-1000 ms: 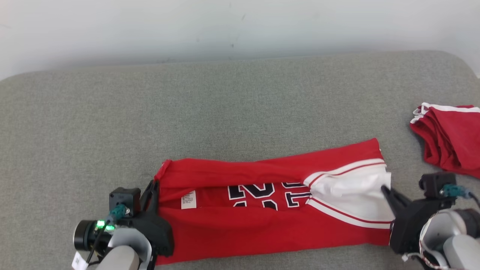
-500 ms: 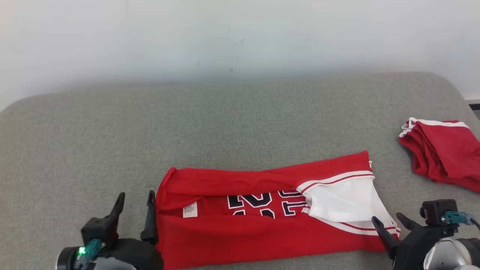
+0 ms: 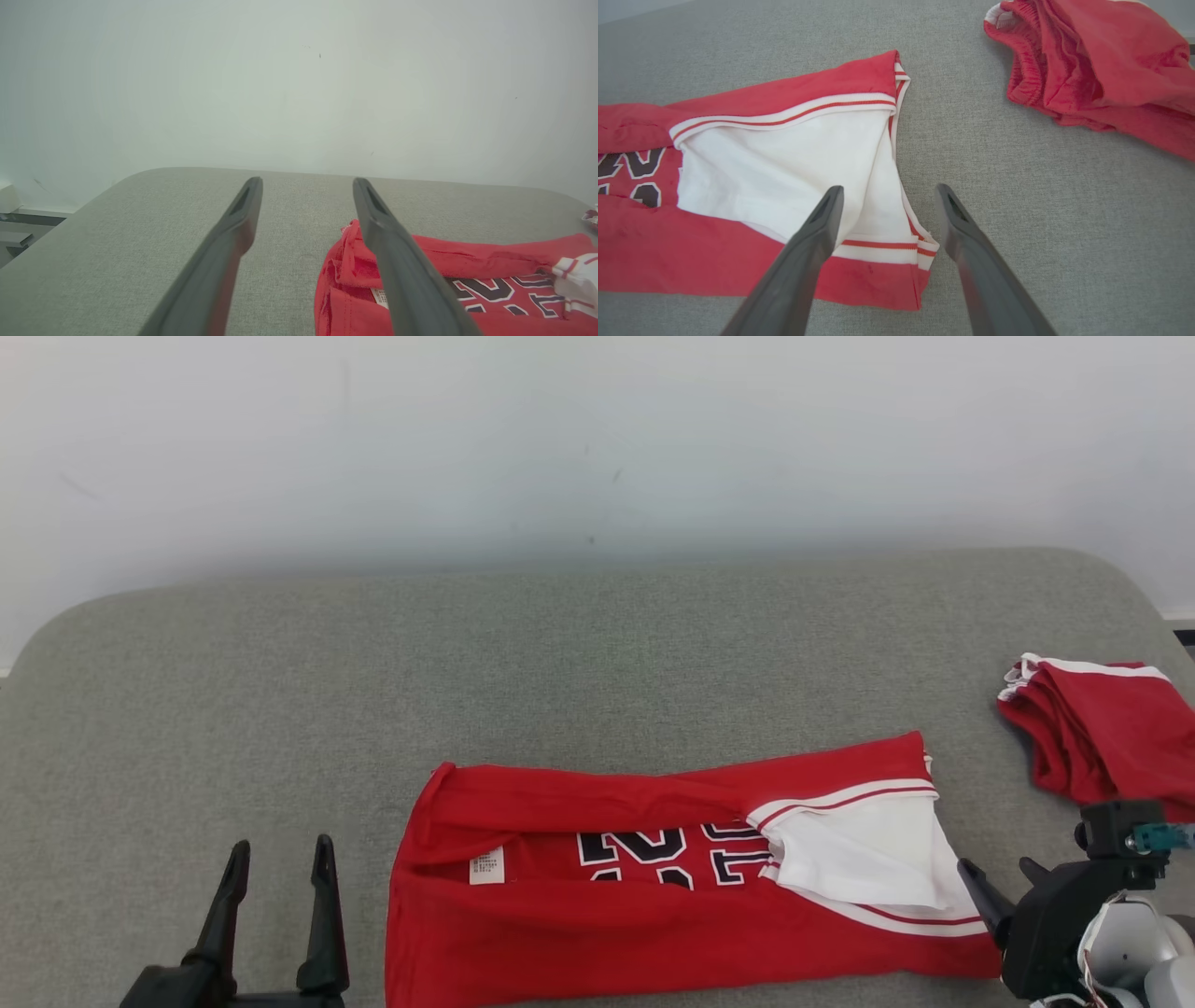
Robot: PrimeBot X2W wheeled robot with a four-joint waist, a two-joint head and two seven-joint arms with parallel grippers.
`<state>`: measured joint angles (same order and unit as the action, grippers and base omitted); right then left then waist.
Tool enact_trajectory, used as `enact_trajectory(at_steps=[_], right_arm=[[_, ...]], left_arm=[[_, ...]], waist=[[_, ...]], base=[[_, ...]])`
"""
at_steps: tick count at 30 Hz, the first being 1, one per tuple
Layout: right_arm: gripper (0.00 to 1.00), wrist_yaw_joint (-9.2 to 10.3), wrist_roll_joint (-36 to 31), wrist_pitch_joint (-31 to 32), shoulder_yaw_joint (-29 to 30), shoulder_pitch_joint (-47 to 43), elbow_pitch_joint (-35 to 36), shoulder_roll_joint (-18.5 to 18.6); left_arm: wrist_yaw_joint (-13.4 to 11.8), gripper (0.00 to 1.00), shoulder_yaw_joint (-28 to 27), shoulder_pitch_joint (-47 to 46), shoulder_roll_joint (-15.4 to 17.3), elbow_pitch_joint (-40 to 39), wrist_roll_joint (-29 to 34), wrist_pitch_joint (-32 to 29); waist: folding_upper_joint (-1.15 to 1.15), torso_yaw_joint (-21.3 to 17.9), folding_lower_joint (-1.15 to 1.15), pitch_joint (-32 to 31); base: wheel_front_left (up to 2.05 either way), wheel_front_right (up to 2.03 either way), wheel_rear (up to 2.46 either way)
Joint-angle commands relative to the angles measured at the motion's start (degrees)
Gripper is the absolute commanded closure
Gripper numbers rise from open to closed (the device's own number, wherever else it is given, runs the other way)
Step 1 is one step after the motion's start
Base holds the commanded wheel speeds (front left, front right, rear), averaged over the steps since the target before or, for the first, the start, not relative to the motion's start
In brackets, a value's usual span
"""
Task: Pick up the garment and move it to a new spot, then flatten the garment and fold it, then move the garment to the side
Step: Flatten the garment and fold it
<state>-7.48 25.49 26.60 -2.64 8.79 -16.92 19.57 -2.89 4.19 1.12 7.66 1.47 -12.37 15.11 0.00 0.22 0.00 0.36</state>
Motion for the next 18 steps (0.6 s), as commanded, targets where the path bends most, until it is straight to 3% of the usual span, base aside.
enact_trajectory(at_steps=[1, 11, 18], right_arm=[[0.0, 0.02, 0.23, 0.45, 0.33, 1.28, -1.27, 0.05], [0.0, 0.02, -0.1, 1.55, -0.39, 8.87, -9.74, 1.23], [0.0, 0.02, -0.84, 1.96, -0.82, 11.91, -15.24, 0.73]], left_arm=[[0.67, 0.0, -1.18, 1.44, -0.79, -0.35, 1.11, -0.01], [4.82, 0.0, -5.45, 2.2, -4.0, 0.16, 4.0, 0.0], [5.42, 0.0, -5.48, 1.22, -4.61, 0.52, 4.7, 0.0]], waist=[[0.0, 0.39, 0.0, 0.24], [0.0, 2.64, 0.0, 3.03], [0.0, 3.84, 0.0, 4.47]], base=[[0.0, 0.0, 0.0], [0.0, 0.0, 0.0], [0.0, 0.0, 0.0]])
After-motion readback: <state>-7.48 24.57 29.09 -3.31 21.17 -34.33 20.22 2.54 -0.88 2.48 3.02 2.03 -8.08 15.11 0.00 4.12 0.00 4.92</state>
